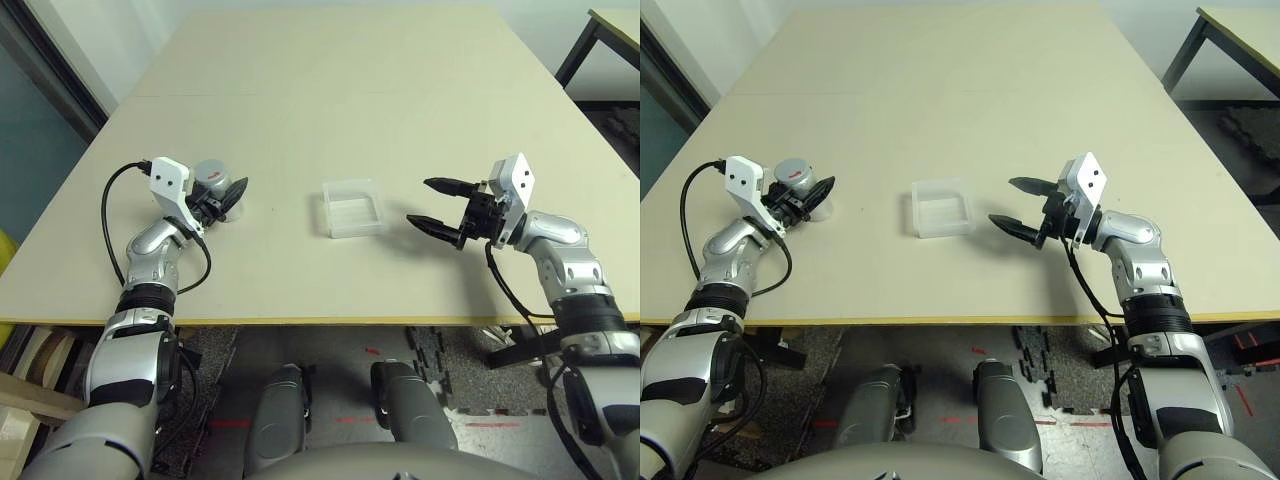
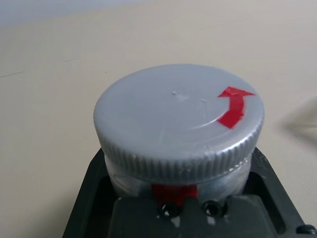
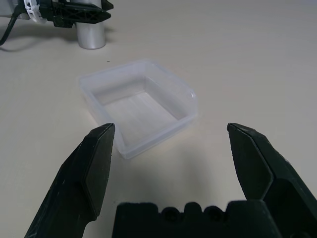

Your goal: Pour the medicine from the bottle into the box.

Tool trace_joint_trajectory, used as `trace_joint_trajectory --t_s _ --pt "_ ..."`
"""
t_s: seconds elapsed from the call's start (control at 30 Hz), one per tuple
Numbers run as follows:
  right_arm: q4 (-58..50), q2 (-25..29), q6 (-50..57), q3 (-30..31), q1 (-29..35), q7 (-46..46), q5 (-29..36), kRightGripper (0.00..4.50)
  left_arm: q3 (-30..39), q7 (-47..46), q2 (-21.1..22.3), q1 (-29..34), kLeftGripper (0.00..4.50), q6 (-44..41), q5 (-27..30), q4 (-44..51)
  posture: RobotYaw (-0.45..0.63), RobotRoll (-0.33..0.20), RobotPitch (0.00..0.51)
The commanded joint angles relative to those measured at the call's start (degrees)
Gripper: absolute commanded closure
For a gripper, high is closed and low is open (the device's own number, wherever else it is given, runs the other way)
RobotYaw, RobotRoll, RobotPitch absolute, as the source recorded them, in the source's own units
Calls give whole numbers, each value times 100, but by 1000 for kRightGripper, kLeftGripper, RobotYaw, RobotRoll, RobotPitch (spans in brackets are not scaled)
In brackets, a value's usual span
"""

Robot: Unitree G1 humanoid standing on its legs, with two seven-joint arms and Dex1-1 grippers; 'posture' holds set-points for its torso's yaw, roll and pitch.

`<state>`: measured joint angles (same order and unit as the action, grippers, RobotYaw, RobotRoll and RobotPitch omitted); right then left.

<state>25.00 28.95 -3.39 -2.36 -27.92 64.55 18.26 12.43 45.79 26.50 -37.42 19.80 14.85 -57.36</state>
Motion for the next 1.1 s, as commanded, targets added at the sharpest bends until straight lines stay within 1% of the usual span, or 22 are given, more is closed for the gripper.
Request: trace_joint_trajectory --t_s 0.03,0.17,0.3,0.5,0.63,0.8,1.1 --pt "-94 29 49 -54 79 -23 39 0 5 113 94 59 1815 -126 -47 -51 -185 0 117" --pt "-119 27 101 -56 52 -15 66 0 -73 553 70 178 1815 -588 104 356 -185 0 117" --pt "-109 6 151 -38 -24 13 88 0 -201 916 -22 295 1815 -1201 248 1078 -171 0 114" --pt "-133 -56 318 18 -204 88 147 0 -392 1210 -149 432 1815 -2102 420 2127 -166 0 114" --pt "-306 -118 752 98 -482 232 292 0 -600 1378 -243 395 1815 -2804 558 2718 -170 0 106" --pt "-532 -178 1269 238 -779 380 411 0 -805 1491 -317 313 1815 -3267 592 2985 -178 0 100" --pt "-710 -307 2066 519 -1328 594 466 0 -1059 1624 -527 -88 1815 -3735 568 2829 -187 0 85"
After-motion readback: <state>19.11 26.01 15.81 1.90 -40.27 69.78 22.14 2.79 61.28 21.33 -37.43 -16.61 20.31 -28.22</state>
